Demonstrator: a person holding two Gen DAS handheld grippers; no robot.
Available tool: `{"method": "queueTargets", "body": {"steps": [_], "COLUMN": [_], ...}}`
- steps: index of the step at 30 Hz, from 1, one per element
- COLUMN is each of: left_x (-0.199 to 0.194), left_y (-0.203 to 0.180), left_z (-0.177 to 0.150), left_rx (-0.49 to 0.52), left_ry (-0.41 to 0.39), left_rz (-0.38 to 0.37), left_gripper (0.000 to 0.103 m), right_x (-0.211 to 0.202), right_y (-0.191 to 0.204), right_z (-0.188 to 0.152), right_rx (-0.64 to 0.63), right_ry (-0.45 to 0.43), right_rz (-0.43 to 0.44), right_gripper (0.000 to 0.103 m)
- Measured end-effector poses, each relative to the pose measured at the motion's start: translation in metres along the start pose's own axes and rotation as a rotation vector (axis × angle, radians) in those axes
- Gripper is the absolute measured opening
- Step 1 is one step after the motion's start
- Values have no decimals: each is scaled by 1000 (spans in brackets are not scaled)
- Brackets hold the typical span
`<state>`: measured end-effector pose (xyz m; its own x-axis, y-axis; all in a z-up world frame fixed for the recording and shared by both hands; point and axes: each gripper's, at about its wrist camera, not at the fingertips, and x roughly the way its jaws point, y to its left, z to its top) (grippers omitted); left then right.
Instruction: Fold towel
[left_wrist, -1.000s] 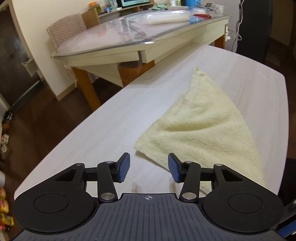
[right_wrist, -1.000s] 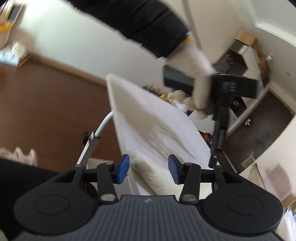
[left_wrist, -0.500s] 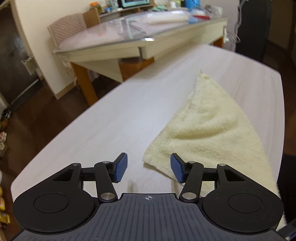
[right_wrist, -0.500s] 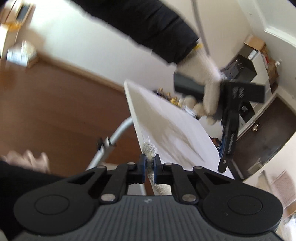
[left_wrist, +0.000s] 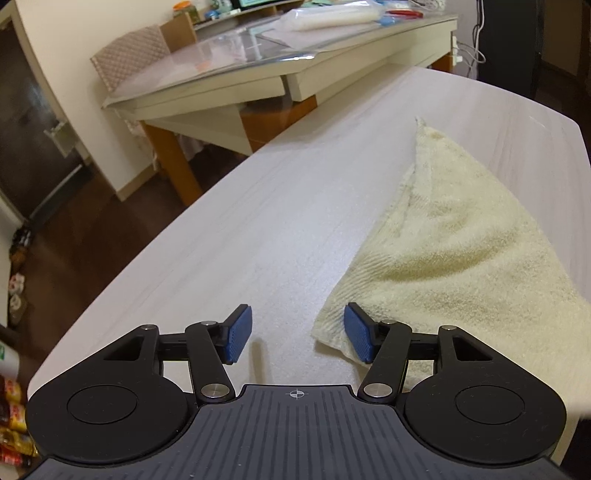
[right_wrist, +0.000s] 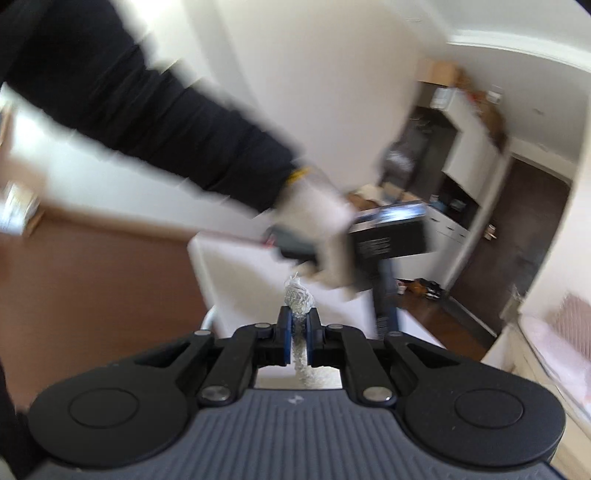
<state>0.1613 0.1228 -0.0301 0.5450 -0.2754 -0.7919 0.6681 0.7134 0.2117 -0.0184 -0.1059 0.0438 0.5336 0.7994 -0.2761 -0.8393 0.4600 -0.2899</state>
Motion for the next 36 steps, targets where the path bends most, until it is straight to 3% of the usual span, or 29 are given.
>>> {"method": "queueTargets", "body": {"steps": [2, 4, 8, 12, 20, 27, 31, 33, 36], "left_x": [0, -1, -27, -36, -23, -16, 0, 2, 2], "left_y": [2, 4, 28, 29, 4, -19, -27, -30, -34], "left_z": [0, 1, 8, 13, 16, 23, 21, 17, 11], "left_rx": [-3, -11, -140, -132, -85, -43, -17, -11, 1], "left_ry": [-1, -7, -148, -186, -184, -204, -157, -142, -130], "left_rz": [4, 11, 63, 89, 31, -25, -14, -5, 8], "left_gripper": [67, 60, 58, 58, 58, 59, 59, 59, 60], "right_x": [-3, -5, -11, -16, -5, 1, 13, 22, 25], "right_y": [-32, -60, -127, -176, -251, -277, -276, -285, -289], "right_z": [0, -5, -23, -47, -106, -137, -150, -162, -165], "right_rx": [51, 98, 256, 386, 671, 792, 814, 848, 865], "right_ry": [-17, -20, -24, -7, 86, 106, 140, 202, 226], "right_rz": [-61, -119, -218, -282, -298, -256, -241, -253, -284], "right_gripper": [8, 8, 8, 8, 8, 8, 9, 15, 24]}}
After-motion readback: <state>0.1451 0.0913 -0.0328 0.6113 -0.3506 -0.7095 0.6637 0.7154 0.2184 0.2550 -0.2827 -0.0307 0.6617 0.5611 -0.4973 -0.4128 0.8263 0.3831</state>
